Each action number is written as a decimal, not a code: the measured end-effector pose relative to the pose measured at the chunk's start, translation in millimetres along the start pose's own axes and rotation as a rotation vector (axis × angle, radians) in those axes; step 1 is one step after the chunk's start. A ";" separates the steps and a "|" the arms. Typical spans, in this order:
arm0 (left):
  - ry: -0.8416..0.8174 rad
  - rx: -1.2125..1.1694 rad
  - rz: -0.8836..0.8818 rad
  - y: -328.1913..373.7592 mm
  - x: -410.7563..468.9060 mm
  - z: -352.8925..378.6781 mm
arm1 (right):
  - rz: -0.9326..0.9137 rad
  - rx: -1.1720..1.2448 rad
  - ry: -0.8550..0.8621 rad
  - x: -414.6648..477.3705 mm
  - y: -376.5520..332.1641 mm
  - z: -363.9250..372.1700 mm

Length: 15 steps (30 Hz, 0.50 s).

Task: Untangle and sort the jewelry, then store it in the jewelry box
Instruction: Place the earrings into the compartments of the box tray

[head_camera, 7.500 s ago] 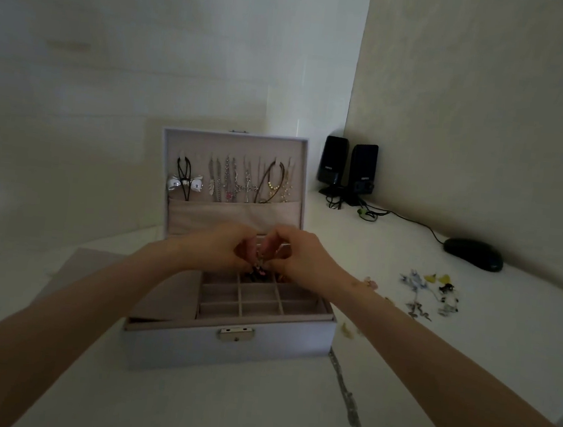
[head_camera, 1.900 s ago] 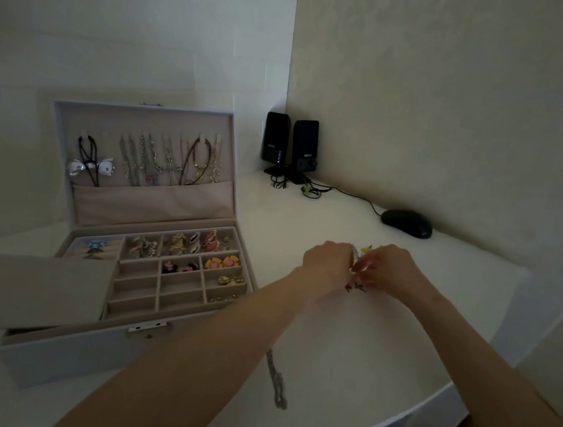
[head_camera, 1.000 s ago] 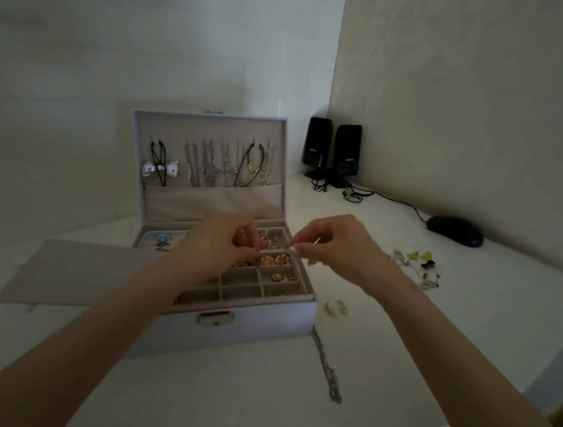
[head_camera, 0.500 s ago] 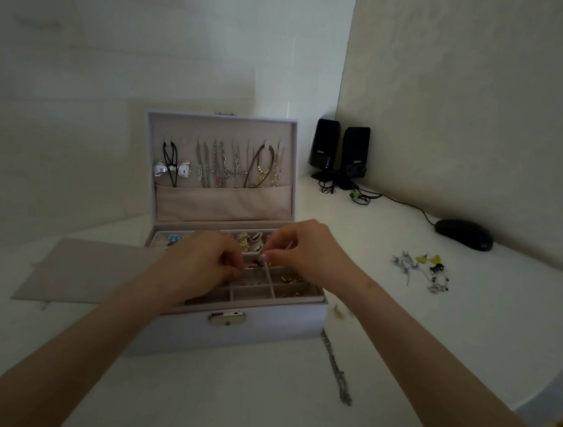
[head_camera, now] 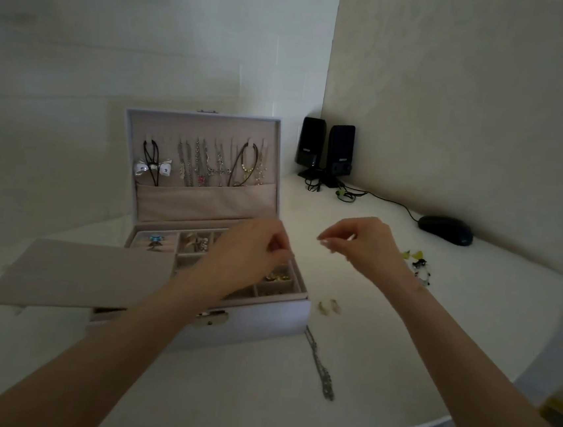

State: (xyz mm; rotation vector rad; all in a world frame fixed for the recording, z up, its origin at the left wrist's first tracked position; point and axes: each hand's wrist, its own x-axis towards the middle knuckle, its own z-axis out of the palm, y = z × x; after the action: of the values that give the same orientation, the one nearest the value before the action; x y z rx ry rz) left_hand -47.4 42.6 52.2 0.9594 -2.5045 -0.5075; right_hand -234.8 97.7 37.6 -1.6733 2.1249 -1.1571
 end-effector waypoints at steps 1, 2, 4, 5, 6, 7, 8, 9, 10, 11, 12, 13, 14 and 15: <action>-0.023 -0.011 0.023 9.4 7.8 8.3 | 0.046 -0.017 0.065 -0.3 16.6 -9.0; -0.047 -0.014 0.044 18.4 16.9 17.4 | 0.091 -0.038 0.121 -0.3 33.8 -18.1; -0.098 -0.005 0.076 36.9 36.2 37.0 | 0.182 -0.074 0.186 0.1 65.8 -34.1; -0.123 -0.001 0.082 44.4 47.4 47.2 | 0.222 -0.089 0.204 1.4 79.9 -40.0; -0.151 0.012 0.079 51.3 59.4 58.0 | 0.249 -0.109 0.214 3.2 93.0 -44.4; -0.181 0.034 0.072 56.5 71.9 68.7 | 0.259 -0.140 0.216 5.5 104.2 -46.9; -0.210 0.060 0.065 60.6 84.4 79.5 | 0.249 -0.174 0.215 8.0 112.9 -47.9; -0.235 0.081 0.059 63.7 96.8 90.1 | 0.224 -0.207 0.212 11.4 120.7 -47.6; -0.253 0.096 0.052 66.4 108.0 99.7 | 0.187 -0.231 0.208 15.3 127.2 -46.6; -0.263 0.106 0.046 69.0 118.0 107.8 | 0.155 -0.265 0.198 19.5 132.4 -45.4; -0.273 0.111 0.040 71.4 127.3 115.1 | 0.130 -0.310 0.182 23.9 136.1 -44.1; -0.285 0.112 0.031 73.1 135.9 121.4 | 0.113 -0.370 0.158 28.5 137.4 -43.4; -0.298 0.113 0.018 74.0 143.6 126.6 | 0.102 -0.431 0.131 33.3 138.7 -42.8; -0.306 0.115 0.006 74.0 150.1 131.4 | 0.096 -0.497 0.098 37.1 139.1 -42.2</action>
State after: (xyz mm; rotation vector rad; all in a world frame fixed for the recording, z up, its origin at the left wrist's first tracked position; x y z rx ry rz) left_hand -254.4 14.8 11.4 0.9787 -2.8355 -0.5498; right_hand -374.5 91.0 -16.8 -1.6928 2.6868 -0.7338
